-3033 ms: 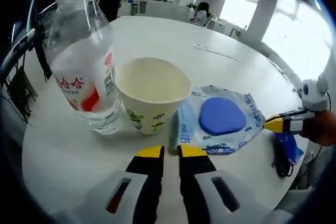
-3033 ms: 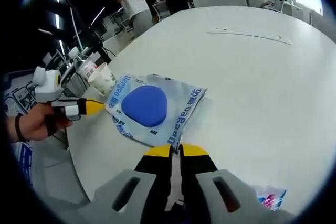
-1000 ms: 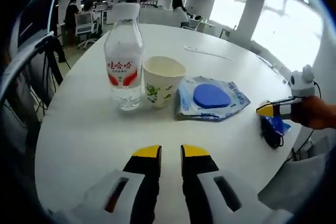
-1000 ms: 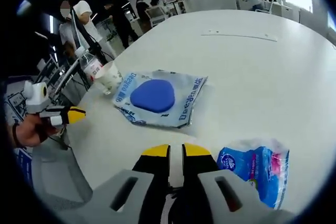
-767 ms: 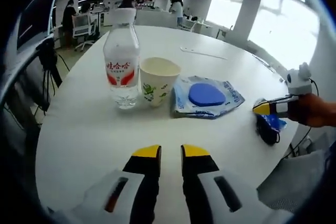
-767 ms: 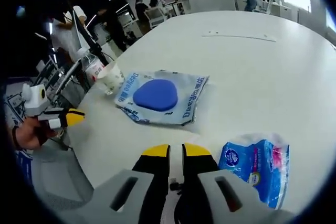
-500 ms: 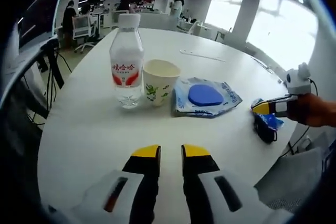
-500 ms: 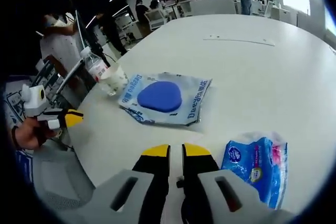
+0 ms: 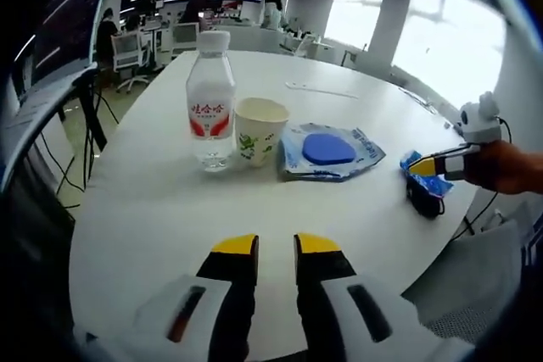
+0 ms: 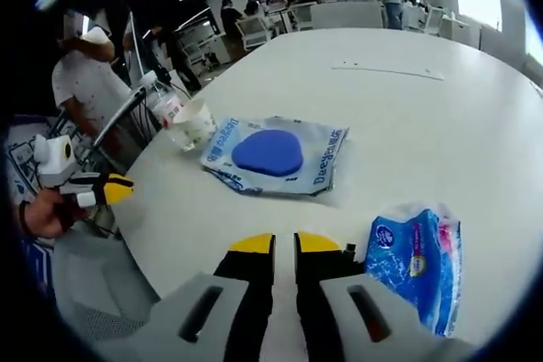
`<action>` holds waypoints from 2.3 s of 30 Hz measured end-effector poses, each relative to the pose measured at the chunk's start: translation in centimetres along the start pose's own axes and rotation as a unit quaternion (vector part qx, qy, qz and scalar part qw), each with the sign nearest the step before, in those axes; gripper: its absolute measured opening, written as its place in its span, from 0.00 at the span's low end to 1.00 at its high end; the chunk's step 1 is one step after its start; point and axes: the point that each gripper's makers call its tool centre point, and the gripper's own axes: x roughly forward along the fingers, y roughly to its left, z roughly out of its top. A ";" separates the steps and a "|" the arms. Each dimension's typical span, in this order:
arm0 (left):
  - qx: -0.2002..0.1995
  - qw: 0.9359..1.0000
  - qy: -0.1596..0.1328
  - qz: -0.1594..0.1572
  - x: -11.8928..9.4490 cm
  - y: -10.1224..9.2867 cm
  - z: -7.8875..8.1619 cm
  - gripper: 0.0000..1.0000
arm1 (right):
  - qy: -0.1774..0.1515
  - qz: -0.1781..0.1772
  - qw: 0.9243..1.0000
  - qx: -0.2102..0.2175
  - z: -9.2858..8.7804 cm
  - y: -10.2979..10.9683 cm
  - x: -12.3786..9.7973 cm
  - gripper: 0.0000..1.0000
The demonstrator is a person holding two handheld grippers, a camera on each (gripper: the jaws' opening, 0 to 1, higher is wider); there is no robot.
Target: Arrange the tabletop items into an orderly group along one side of the table until the central work area is clear of visible clutter.
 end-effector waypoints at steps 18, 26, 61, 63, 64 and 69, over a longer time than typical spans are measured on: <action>0.030 0.999 -0.013 -0.020 -0.3 -1.3 0.6 0.18 | -0.026 -0.056 0.997 0.036 -2.3 -2.7 -5.0 0.07; 0.025 0.999 -0.014 -0.023 -0.2 -1.3 0.7 0.18 | -0.043 -0.099 0.991 0.082 -3.6 -5.4 -7.7 0.07; 0.023 0.999 -0.015 -0.034 0.7 -2.4 2.1 0.25 | -0.031 -0.210 0.956 0.202 -7.9 -10.4 -10.3 0.37; 0.022 0.999 -0.015 -0.033 0.7 -2.4 2.2 0.25 | -0.027 -0.208 0.955 0.211 -8.1 -10.2 -10.1 0.39; 0.021 0.999 -0.016 -0.033 0.7 -2.4 2.2 0.25 | -0.027 -0.209 0.953 0.216 -8.2 -10.2 -9.9 0.40; 0.015 0.999 -0.016 -0.031 0.8 -2.3 2.3 0.25 | -0.032 -0.208 0.948 0.240 -8.0 -9.9 -9.3 0.43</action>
